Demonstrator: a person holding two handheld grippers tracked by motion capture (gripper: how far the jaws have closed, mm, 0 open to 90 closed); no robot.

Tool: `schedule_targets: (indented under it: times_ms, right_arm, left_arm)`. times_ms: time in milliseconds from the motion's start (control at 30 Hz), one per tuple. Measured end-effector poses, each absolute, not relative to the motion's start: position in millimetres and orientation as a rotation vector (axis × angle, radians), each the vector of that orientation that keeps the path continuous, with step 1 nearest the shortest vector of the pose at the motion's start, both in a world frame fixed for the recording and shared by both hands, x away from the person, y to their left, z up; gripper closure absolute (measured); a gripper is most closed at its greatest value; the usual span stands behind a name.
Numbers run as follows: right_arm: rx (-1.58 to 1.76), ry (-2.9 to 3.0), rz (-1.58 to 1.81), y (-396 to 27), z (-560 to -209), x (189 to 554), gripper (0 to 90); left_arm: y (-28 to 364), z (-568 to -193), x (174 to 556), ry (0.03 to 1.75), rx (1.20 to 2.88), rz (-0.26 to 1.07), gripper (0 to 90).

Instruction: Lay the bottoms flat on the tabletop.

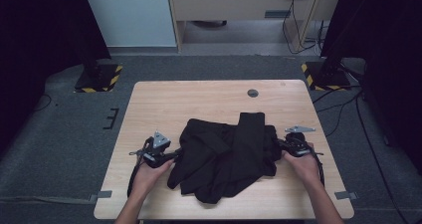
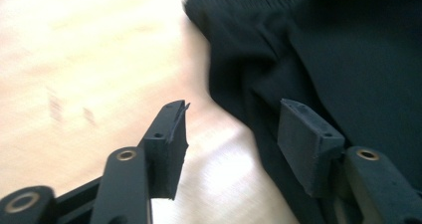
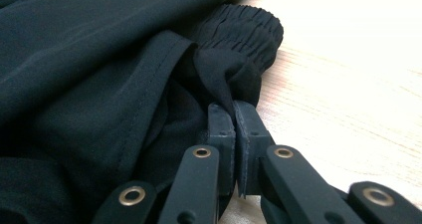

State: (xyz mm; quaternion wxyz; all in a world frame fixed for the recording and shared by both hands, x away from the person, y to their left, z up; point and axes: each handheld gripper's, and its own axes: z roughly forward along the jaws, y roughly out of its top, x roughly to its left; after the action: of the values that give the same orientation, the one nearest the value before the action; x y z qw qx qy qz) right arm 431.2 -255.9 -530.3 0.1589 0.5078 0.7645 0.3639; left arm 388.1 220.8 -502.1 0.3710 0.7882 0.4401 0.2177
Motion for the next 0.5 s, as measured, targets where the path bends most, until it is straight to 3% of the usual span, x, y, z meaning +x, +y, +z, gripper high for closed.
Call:
schedule_targets:
  times_ms: [267, 500]
  right_arm:
    - [1.449, 2.193, 1.014, -253, -528, 432, 87.3]
    - [1.451, 2.199, 1.005, -253, -527, 431, 86.9]
  left_arm:
    - [207, -479, 425, 1.133, 1.965, 0.577, 45.3]
    - [196, -489, 439, 1.155, 1.999, 0.567, 47.0]
